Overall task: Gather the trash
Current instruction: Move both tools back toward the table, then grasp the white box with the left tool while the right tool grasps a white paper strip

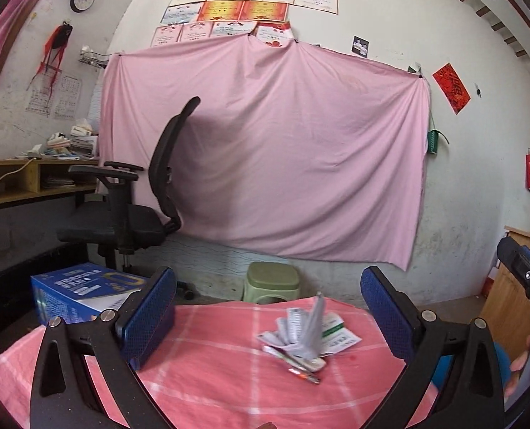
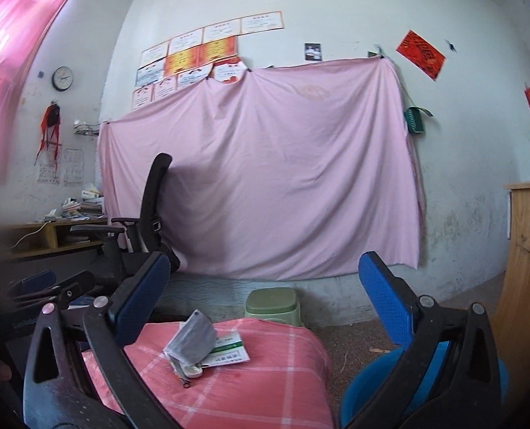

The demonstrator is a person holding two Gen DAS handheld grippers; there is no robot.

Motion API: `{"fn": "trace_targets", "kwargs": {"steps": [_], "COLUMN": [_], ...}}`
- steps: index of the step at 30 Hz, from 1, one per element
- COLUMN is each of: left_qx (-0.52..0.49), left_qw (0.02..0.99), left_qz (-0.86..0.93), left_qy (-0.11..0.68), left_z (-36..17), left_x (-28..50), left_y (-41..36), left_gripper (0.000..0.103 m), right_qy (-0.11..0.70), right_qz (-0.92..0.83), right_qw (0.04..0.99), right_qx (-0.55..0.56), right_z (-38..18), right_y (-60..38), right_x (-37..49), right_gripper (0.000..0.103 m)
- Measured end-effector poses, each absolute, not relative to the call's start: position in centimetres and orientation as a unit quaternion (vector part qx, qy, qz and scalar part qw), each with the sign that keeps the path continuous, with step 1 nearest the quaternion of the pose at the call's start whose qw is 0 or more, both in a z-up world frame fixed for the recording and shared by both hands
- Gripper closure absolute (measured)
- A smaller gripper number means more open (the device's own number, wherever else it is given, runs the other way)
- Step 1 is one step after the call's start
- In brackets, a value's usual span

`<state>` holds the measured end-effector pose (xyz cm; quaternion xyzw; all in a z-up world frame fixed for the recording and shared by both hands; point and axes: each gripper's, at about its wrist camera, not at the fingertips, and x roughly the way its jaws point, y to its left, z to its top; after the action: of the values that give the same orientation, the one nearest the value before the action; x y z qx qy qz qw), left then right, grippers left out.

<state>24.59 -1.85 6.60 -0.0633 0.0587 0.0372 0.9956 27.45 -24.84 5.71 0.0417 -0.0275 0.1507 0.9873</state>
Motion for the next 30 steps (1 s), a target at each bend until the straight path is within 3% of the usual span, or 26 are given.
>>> {"fn": "trace_targets", "kwargs": {"steps": [9, 21, 23, 28, 30], "left_qx": [-0.053, -0.06, -0.067, -0.102, -0.124], "left_qw": [0.993, 0.979, 0.974, 0.942, 0.927], "left_qz": [0.061, -0.002, -0.022, -0.086, -0.105], "left_qy": [0.085, 0.193, 0.215, 0.307, 0.338], "left_z": [3.9, 1.2, 0.9, -1.4, -2.6], "left_x": [25.3, 30.9, 32.1, 36.3, 37.7], "left_y": [2.8, 4.2, 3.9, 3.8, 3.8], "left_gripper": [0.002, 0.004, 0.011, 0.049, 0.056], "right_qy": [0.036, 0.19, 0.216, 0.295, 0.323], "right_qz": [0.178, 0.163, 0.16, 0.154, 0.157], "right_qw": [0.983, 0.968, 0.963, 0.943, 0.933], "right_qx": [-0.003, -0.008, -0.009, 0.006, 0.01], "right_z": [3.6, 0.1, -0.5, -2.2, -2.7], "right_y": [-20.0, -18.4, -18.5, -18.8, -19.0], "right_x": [30.8, 37.3, 38.5, 41.7, 42.4], "right_gripper": [0.0, 0.0, 0.0, 0.013, 0.017]}}
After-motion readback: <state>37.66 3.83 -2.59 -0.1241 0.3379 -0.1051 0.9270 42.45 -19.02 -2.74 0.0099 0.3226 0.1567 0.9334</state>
